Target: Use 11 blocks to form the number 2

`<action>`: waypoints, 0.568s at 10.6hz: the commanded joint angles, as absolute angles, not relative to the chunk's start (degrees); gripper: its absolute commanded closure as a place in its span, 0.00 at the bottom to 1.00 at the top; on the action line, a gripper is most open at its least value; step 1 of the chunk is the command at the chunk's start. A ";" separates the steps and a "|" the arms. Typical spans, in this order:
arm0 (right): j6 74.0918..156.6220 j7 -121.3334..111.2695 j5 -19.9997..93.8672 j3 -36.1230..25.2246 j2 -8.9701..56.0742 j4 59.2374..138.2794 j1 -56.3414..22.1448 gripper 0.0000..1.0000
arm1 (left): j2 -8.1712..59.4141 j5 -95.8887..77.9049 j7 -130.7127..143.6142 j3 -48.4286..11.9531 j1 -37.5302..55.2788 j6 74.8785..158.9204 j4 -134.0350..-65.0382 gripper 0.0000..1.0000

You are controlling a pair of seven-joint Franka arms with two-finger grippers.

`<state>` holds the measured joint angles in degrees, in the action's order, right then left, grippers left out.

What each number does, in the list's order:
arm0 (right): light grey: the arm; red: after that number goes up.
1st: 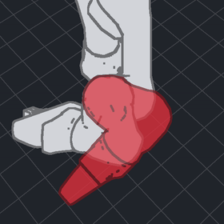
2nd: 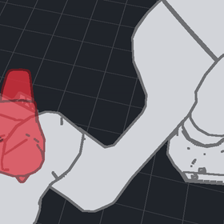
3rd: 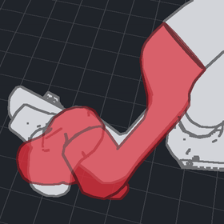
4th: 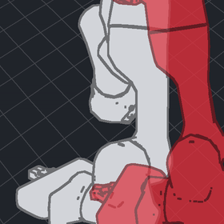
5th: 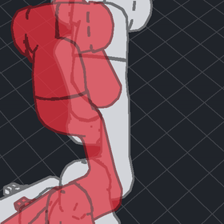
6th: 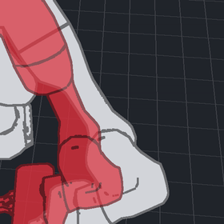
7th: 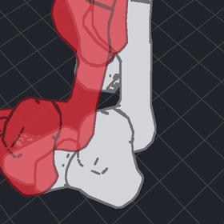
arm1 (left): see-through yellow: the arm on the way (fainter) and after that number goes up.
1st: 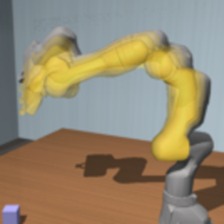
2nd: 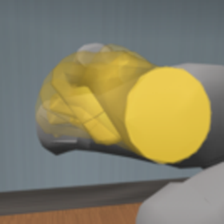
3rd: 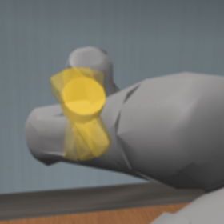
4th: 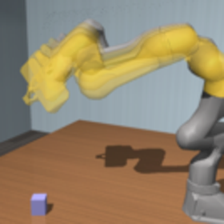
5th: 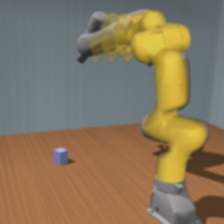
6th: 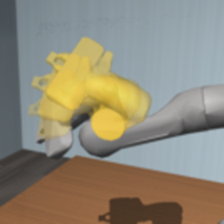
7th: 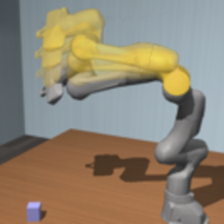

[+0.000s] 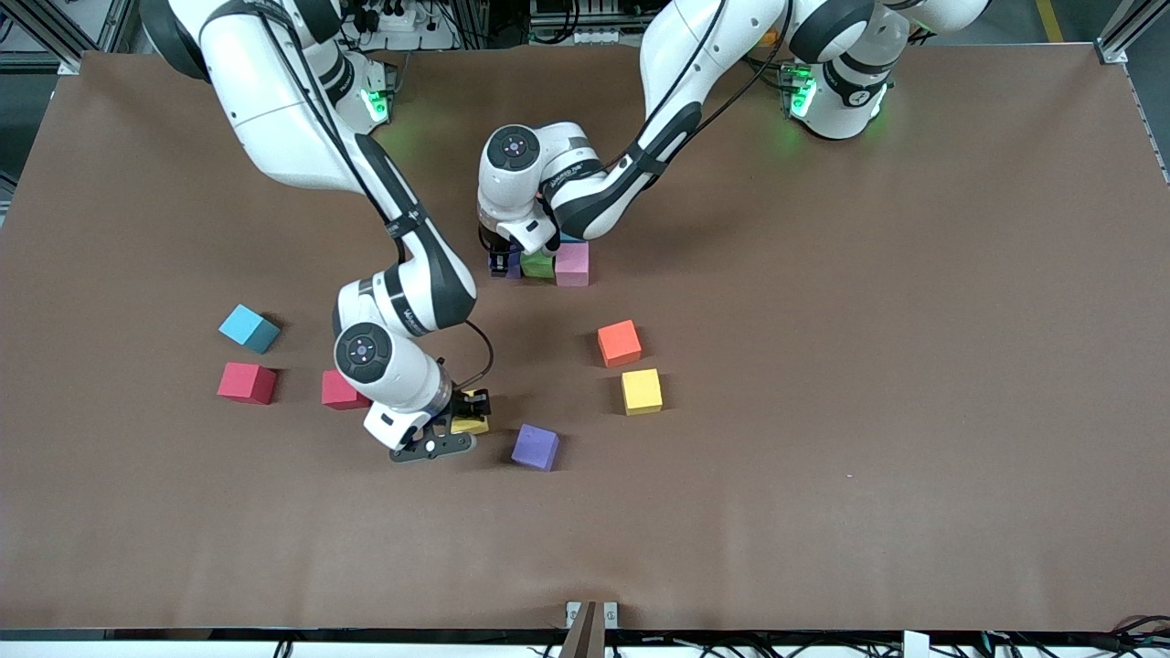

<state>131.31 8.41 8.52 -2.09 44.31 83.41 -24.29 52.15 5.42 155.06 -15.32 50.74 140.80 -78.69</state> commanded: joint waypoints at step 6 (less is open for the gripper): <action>126.91 8.88 7.91 -2.02 41.92 82.79 -21.97 1.00 | 53.44 7.56 156.18 -13.27 51.24 138.78 -80.16 0.24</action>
